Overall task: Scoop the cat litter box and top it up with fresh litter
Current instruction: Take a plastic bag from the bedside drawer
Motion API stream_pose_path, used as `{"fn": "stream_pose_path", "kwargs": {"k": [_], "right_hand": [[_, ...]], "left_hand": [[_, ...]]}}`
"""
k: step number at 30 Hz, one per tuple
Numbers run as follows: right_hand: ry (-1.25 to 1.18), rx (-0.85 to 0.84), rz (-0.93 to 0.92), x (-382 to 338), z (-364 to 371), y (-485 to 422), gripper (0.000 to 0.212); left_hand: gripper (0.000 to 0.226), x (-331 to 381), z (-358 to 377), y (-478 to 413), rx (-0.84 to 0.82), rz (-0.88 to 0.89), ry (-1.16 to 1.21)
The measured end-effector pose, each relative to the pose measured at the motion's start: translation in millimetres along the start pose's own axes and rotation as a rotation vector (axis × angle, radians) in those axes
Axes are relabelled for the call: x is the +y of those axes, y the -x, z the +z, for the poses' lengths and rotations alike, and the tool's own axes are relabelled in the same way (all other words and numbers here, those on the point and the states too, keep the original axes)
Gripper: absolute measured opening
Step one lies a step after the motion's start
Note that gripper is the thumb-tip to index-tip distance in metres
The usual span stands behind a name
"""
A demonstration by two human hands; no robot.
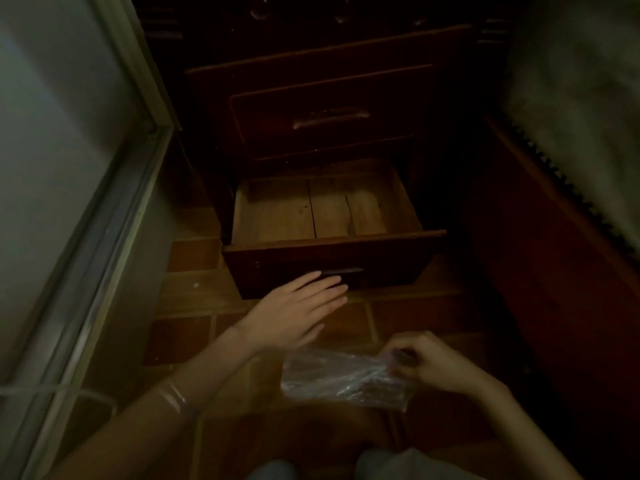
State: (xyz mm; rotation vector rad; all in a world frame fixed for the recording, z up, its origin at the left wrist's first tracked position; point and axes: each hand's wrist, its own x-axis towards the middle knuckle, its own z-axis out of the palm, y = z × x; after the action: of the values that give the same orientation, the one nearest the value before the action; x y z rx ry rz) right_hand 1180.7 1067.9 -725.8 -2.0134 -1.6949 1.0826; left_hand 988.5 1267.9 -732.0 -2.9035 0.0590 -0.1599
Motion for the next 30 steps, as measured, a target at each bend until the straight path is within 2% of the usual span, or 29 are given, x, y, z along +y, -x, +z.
{"fn": "stream_pose_path", "kwargs": {"k": [4, 12, 17, 20, 25, 30], "right_hand": [[-0.010, 0.043, -0.061, -3, 14, -17, 0.028], [-0.058, 0.105, -0.123, -13, 8, -36, 0.026], [-0.049, 0.094, -0.118, -8, 5, -47, 0.025], [-0.040, 0.080, -0.101, -4, 0, -57, 0.026], [-0.019, 0.092, -0.078, 6, -22, -78, 0.029], [0.031, 0.138, -0.059, 15, -39, -97, 0.029]], "left_hand": [[0.057, -15, 10, -18, 0.011, 0.062, -0.086], [0.059, -31, 35, -36, 0.061, 0.051, -0.365], [0.064, -62, 31, -70, 0.074, -0.086, -0.179], [0.066, -91, 33, -87, 0.022, -0.154, -0.163], [0.068, -133, 38, -104, -0.033, -0.135, -0.152], [0.069, -133, 47, -106, -0.014, -0.149, -0.159]]}}
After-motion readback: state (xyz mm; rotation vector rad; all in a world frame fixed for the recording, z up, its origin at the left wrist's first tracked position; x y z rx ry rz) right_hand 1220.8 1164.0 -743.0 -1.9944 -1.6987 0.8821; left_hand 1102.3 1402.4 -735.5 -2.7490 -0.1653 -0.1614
